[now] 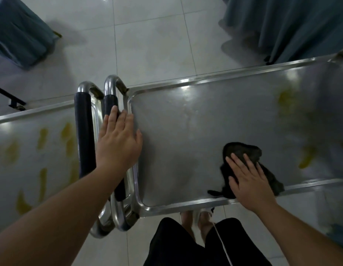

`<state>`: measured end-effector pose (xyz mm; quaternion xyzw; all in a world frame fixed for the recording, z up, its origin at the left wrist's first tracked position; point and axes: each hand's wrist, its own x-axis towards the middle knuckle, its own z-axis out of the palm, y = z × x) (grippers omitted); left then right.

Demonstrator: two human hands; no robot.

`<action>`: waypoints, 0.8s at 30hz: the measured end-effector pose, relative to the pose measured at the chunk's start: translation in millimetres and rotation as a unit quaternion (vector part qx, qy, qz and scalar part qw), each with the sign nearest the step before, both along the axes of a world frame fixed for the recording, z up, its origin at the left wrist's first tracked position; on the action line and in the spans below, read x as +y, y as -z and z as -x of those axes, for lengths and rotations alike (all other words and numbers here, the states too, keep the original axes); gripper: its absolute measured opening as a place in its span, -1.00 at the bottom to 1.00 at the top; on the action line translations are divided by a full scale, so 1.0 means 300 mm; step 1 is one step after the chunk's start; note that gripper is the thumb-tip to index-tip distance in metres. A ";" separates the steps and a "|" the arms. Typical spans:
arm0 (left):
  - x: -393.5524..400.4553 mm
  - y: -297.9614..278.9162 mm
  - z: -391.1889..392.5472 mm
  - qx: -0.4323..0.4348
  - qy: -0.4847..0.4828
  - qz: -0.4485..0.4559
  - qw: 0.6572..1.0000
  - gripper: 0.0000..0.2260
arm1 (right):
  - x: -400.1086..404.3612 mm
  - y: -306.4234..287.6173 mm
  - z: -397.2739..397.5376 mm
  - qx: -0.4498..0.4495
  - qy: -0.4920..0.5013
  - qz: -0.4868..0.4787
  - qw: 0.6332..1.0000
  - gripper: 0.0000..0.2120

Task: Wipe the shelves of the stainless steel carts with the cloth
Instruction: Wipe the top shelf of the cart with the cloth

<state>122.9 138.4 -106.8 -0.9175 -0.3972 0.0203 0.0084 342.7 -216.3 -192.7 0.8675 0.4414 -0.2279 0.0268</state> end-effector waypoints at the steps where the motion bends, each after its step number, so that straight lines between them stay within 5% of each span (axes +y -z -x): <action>1: 0.003 0.001 0.001 0.004 0.003 -0.003 1.000 -0.40 | 0.002 0.003 -0.008 0.000 0.002 0.018 1.000 -0.36; 7: -0.018 -0.022 0.004 0.012 -0.003 0.007 1.000 -0.44 | 0.027 -0.019 -0.055 0.027 -0.028 0.103 0.994 -0.35; 15: -0.058 -0.070 -0.019 -0.002 0.015 -0.010 1.000 -0.49 | -0.002 -0.028 -0.099 0.041 -0.061 0.090 0.993 -0.34; 20: -0.070 -0.052 -0.022 0.150 0.146 -0.053 0.976 -0.33 | -0.065 -0.005 -0.130 0.039 -0.066 0.046 0.996 -0.36; 24: -0.222 -0.055 -0.176 0.147 0.039 0.028 0.988 -0.42 | -0.142 -0.003 -0.196 0.040 -0.083 0.026 0.995 -0.36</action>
